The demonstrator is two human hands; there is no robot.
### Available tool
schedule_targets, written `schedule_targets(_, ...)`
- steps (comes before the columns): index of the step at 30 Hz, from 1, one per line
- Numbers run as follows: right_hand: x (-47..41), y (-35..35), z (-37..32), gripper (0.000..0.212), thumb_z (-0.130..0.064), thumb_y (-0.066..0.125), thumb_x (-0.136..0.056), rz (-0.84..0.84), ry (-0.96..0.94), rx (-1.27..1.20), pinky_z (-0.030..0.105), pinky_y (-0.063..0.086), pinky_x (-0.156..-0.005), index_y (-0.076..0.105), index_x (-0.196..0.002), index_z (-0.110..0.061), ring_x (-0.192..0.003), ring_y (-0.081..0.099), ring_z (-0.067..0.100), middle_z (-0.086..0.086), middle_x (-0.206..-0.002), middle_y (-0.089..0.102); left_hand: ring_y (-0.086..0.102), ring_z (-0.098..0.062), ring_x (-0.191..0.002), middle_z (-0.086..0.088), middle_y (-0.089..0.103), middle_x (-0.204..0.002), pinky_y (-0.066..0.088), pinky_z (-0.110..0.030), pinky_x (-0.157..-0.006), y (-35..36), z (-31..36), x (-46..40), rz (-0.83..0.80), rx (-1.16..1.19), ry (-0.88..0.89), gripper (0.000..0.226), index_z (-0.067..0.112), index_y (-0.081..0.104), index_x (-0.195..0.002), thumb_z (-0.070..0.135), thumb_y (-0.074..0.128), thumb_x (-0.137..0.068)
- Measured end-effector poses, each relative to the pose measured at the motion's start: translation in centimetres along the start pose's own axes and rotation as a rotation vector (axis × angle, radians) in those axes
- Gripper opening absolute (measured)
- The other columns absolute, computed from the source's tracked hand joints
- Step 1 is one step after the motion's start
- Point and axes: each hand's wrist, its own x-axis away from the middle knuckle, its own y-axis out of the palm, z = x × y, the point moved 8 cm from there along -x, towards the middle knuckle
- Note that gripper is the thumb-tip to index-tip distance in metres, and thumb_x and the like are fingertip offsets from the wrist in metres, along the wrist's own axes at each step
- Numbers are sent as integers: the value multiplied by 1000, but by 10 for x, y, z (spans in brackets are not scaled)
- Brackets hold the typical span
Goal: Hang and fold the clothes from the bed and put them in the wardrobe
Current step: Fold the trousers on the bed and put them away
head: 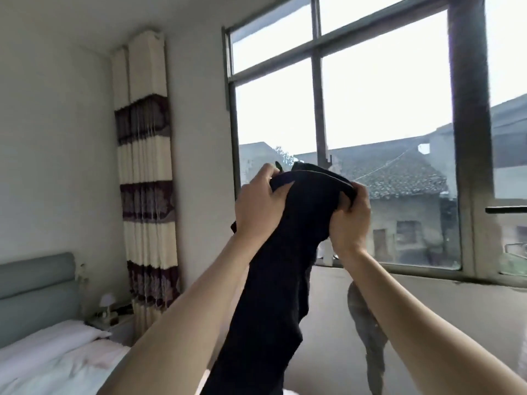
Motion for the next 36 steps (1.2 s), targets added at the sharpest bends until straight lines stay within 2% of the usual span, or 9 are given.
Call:
schedule_targets(6, -46, -150, -34, 23, -1, 45, -92, 71, -104, 198, 28, 31, -66, 56, -112, -5, -82, 50, 20, 0, -89, 56, 59, -13, -74, 9, 60, -78, 51, -31, -70, 44, 125, 14, -198, -98, 92, 34, 17, 61, -101, 48, 57, -89)
schedule_targets(10, -53, -228, -30, 18, -8, 51, -92, -135, -92, 468, 39, 45, -75, 58, -108, -13, -86, 57, 25, 3, -91, 63, 64, -18, -77, 2, 67, -81, 53, -35, -73, 86, 157, 52, -421, -121, 29, 36, 14, 63, -98, 48, 62, -86)
schedule_targets(14, -45, -274, -21, 12, -20, 64, -87, -438, 26, 660, 38, 51, -76, 65, -98, -15, -82, 63, 25, 4, -86, 68, 63, -23, -99, -8, 67, -108, 51, -41, -91, 130, 149, 93, -749, 24, -217, 51, 8, 64, -111, 46, 72, -77)
schedule_targets(18, -5, -312, -22, 34, -36, 67, -84, -574, 181, 644, 22, 31, -47, 55, -60, -14, -42, 39, 4, -7, -51, 45, 67, -18, -73, -9, 71, -87, 55, -30, -72, 171, 152, 165, -1009, 308, -502, 23, 2, 69, -93, 23, 69, -85)
schedule_targets(21, 22, -338, -12, 43, -37, 60, -90, -596, 277, 646, 19, 25, -44, 44, -55, -17, -39, 31, 4, -8, -49, 36, 69, -23, -80, -13, 71, -94, 56, -32, -71, 199, 157, 213, -1077, 357, -616, 26, 0, 66, -100, 21, 68, -85)
schedule_targets(24, 48, -360, -3, 29, -28, 53, -95, -578, 328, 675, 15, 31, -46, 59, -71, -13, -42, 41, 1, -8, -54, 45, 68, -33, -92, -22, 69, -102, 56, -40, -79, 219, 156, 253, -1112, 411, -728, 30, -8, 63, -105, 16, 66, -87)
schedule_targets(29, 90, -391, 12, 23, -20, 53, -96, -526, 379, 709, 21, 37, -57, 62, -81, -5, -56, 45, 8, -4, -61, 50, 61, -17, -57, -12, 60, -81, 50, -21, -46, 239, 171, 313, -1146, 582, -930, 16, -4, 59, -106, 1, 53, -92)
schedule_targets(33, 108, -407, 14, 18, -17, 56, -94, -511, 377, 782, 12, 38, -57, 66, -79, -14, -61, 52, 5, -6, -65, 58, 64, -21, -65, -15, 61, -80, 55, -25, -50, 244, 193, 340, -1172, 778, -1087, 15, 0, 57, -93, -6, 44, -92)
schedule_targets(36, 115, -416, 17, 18, -17, 57, -92, -515, 420, 785, 26, 45, -65, 68, -79, -14, -65, 56, 11, 1, -69, 64, 64, -20, -61, -16, 60, -75, 56, -26, -49, 244, 207, 351, -1183, 837, -1127, 17, 0, 56, -83, -7, 43, -92)
